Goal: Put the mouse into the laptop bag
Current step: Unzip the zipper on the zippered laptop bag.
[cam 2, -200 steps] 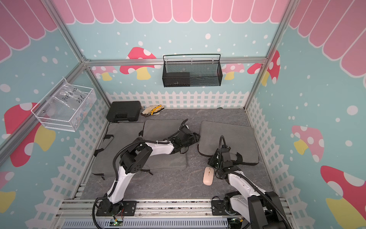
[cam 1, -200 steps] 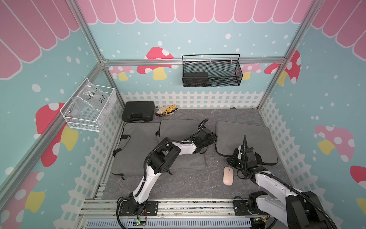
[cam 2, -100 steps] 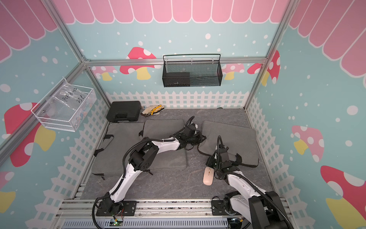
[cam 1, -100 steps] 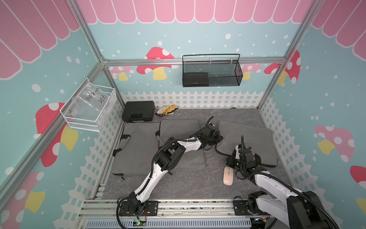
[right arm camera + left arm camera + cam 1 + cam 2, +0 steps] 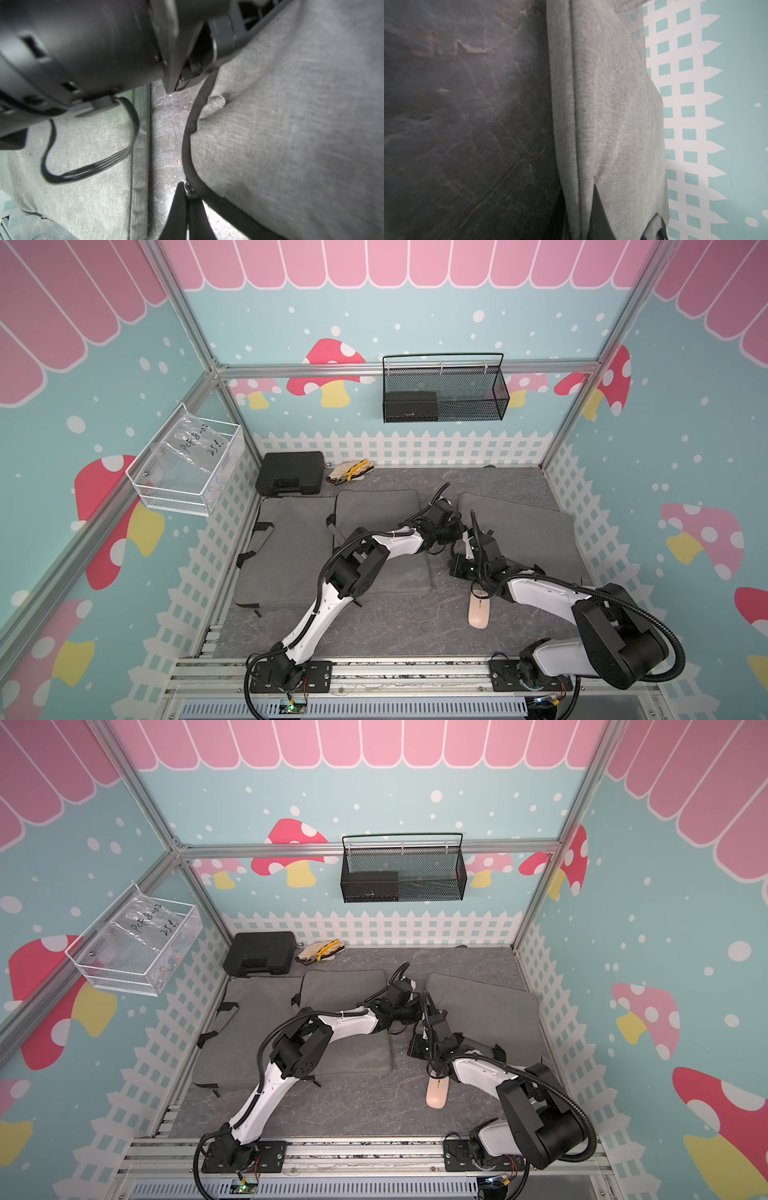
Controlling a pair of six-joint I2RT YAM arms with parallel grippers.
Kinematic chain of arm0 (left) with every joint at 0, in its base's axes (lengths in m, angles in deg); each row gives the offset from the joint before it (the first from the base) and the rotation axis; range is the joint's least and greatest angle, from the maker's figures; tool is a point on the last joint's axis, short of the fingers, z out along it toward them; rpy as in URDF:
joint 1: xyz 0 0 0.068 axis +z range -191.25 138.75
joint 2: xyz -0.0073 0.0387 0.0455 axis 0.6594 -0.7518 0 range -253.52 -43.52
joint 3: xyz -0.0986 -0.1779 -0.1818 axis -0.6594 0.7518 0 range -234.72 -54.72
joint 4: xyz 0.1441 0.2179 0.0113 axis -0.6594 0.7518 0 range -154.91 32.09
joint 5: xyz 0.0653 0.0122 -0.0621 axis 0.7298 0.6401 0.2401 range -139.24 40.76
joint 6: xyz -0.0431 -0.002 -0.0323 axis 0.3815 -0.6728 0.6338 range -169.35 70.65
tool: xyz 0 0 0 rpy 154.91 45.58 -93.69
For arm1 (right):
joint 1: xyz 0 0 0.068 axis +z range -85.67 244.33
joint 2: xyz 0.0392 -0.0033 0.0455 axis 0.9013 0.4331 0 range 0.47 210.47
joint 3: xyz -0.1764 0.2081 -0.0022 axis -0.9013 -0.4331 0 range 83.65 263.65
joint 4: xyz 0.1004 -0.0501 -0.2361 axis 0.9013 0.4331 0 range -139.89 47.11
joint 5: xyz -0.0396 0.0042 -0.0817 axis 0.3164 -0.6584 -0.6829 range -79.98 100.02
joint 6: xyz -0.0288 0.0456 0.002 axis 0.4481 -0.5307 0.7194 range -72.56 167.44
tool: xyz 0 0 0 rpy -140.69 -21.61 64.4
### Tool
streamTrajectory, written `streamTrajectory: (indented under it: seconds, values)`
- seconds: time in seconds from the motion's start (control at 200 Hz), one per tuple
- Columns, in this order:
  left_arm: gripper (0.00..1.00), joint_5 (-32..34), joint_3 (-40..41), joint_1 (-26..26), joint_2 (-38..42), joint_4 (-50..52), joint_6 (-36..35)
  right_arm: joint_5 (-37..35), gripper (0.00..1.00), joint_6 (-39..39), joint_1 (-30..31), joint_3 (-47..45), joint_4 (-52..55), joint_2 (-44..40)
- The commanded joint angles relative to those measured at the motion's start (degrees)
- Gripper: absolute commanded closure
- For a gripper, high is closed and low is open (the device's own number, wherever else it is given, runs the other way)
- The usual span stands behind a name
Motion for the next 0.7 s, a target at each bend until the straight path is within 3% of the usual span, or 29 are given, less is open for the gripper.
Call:
streamTrajectory:
  seconds: [0.0, 0.24, 0.335, 0.395, 0.54, 0.695]
  values:
    - [1.0, 1.9, 4.3, -1.1, 2.5, 0.2, -0.7, 1.7, 1.0, -0.9, 1.0, 0.7, -4.5, 0.2]
    - [1.0, 14.0, 23.8, -3.2, 11.7, -17.5, 3.0, 0.7, 1.0, -1.4, 0.7, -2.2, -5.2, -0.6]
    - [1.0, 19.1, 26.4, -5.2, 14.1, -17.7, 1.8, 0.0, 1.0, -1.2, 0.0, -4.0, -5.2, -1.9]
    - [0.91, 21.7, 26.9, -6.0, 14.7, -16.6, 1.7, -0.1, 1.0, -1.3, -1.1, -5.3, -5.2, -2.9]
    - [0.48, 25.9, 29.5, -7.2, 15.2, -18.0, 3.8, 0.5, 1.0, -1.0, -4.2, -8.1, -5.2, -5.2]
    - [0.37, 25.5, 28.8, -6.9, 15.3, -17.2, 3.1, 2.9, 1.0, 0.7, -9.9, -11.3, -4.9, -8.1]
